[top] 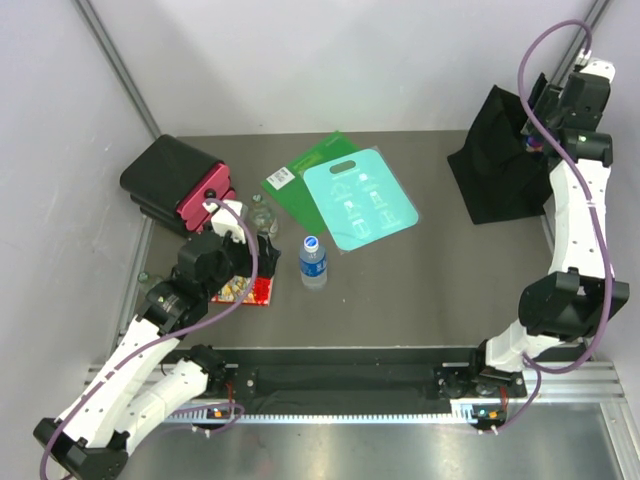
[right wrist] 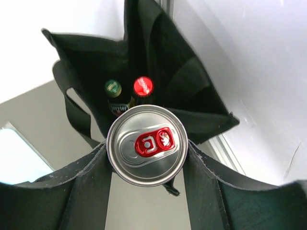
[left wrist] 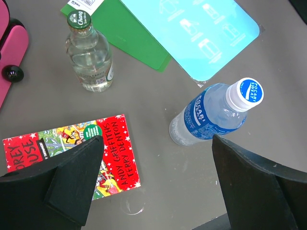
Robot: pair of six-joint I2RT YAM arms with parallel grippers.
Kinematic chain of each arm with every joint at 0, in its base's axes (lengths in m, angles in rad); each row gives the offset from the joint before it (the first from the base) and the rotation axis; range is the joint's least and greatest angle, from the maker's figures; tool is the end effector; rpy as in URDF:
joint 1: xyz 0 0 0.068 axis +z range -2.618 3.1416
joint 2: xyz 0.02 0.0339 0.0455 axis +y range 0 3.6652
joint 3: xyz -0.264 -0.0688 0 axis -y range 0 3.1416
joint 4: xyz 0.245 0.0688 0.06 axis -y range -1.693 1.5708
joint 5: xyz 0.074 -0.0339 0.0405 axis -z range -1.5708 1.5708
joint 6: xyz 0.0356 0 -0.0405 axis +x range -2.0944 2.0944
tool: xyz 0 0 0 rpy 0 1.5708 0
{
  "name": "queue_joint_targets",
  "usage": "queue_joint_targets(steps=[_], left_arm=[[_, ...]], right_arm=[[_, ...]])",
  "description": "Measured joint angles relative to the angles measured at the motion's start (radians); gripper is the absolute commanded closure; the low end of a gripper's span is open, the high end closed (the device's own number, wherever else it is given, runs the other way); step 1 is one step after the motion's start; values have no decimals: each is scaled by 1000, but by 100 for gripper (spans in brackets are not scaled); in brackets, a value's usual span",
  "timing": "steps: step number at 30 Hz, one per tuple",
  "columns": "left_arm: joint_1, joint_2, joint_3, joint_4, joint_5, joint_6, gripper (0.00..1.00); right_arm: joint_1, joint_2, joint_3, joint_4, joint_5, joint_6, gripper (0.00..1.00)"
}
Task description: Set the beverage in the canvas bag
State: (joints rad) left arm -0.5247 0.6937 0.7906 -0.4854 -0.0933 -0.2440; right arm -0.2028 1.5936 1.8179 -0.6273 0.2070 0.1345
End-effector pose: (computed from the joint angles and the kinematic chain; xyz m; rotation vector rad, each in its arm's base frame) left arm 0.1370 -0.0755 0.3243 0.2155 1.9687 -0.4125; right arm 0.3430 -0.0780 0.4477 0.4636 1.9178 -0.2487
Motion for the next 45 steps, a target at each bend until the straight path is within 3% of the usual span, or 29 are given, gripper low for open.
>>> queue_joint_targets(steps=[8,20,45], left_arm=[[0,0,0,0,0,0,2],[0,0,0,0,-1,0,2],[0,5,0,0,-1,0,2]], right_arm=[[20,6,-56,40,-72,3,100],[23,188,5,93,-145,-38,100],[91,207,17,151,-151,-161,100]])
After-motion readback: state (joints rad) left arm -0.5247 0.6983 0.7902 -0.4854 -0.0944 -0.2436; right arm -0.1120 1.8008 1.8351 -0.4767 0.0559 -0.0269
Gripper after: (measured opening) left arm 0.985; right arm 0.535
